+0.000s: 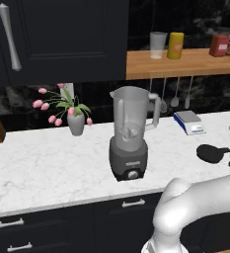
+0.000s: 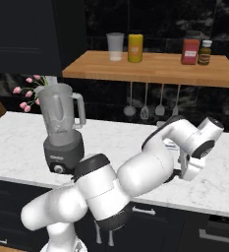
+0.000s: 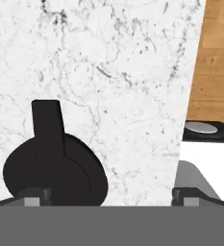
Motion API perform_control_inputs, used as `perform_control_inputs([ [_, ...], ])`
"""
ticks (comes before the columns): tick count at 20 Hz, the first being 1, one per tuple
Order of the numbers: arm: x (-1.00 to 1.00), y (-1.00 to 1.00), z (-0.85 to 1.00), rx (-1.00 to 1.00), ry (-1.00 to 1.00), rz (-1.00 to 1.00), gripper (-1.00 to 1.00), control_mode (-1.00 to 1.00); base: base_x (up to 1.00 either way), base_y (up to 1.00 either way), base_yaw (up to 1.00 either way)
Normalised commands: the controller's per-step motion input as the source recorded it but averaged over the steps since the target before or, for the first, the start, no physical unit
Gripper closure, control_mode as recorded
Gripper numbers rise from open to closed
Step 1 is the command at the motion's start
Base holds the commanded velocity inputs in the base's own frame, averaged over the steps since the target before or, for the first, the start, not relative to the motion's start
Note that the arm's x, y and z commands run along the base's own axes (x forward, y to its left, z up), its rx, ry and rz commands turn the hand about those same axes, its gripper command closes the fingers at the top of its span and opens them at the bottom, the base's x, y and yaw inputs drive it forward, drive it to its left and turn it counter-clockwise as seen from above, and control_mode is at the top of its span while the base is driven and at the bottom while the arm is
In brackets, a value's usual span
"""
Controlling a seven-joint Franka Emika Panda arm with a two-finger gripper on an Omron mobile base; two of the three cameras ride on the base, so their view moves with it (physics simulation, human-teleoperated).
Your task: Close the lid blender by securely placing the lid on top.
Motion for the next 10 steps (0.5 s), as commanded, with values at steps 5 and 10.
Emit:
perform_control_inputs([
  [5,0.22,0.23,-0.17,-0.01,0.01,0.00,-1.00,-1.00,0.00,0.00,0.00],
  [10,0.01,0.10,-0.42,-0.06,0.09,-0.02,-1.00,-1.00,0.00,0.00,0.00],
])
